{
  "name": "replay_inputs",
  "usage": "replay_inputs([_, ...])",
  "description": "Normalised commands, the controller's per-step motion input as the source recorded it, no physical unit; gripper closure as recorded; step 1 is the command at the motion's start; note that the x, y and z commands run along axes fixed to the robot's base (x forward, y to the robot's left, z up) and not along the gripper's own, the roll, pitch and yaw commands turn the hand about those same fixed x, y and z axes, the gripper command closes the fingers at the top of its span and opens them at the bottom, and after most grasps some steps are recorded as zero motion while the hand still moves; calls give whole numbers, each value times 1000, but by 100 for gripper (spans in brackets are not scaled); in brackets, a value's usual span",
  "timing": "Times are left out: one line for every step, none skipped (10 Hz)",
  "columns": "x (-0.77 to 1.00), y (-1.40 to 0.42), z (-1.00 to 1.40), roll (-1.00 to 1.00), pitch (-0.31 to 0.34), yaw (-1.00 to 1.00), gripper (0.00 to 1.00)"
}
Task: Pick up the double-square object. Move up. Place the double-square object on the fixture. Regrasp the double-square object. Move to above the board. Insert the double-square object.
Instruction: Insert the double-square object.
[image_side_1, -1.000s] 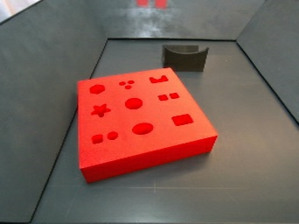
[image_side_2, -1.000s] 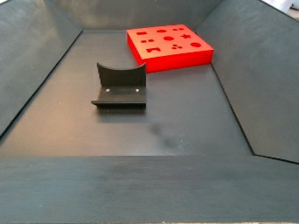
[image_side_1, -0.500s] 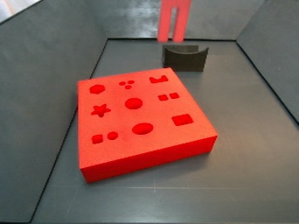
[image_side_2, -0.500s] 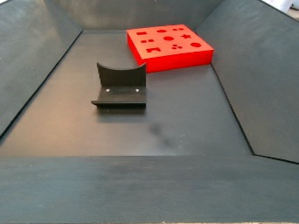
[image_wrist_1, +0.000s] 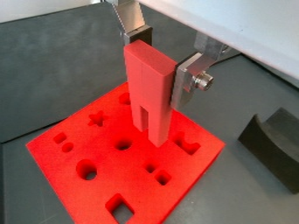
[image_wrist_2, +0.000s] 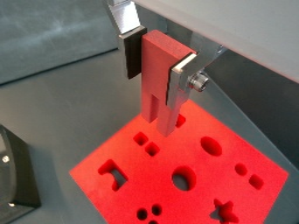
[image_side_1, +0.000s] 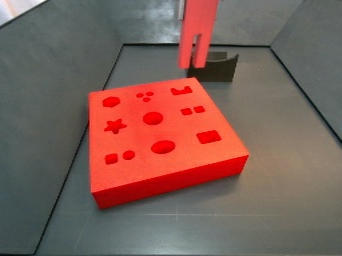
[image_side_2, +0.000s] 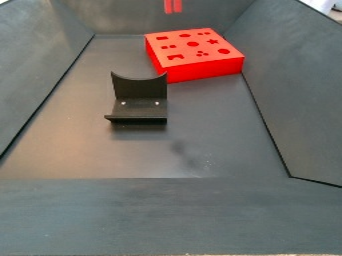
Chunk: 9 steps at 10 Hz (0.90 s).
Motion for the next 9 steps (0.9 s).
replay_inputs([-77,0,-651,-44,-219,0,100])
replay_inputs([-120,0,-526,-29,-233,0,100])
replay_inputs([0,0,-363,-16,-140,-23,100])
replay_inputs([166,66,-329,-19,-70,0,100])
replay_inputs([166,120,-317,-41,-69,0,100])
replay_inputs([54,146,-229,-93,-79,0,100])
replay_inputs([43,46,-94,-96,-36,0,100])
replay_inputs([0,0,0,-33,-4,0,100])
replay_inputs([11,0,-137,-17,-9,0,100])
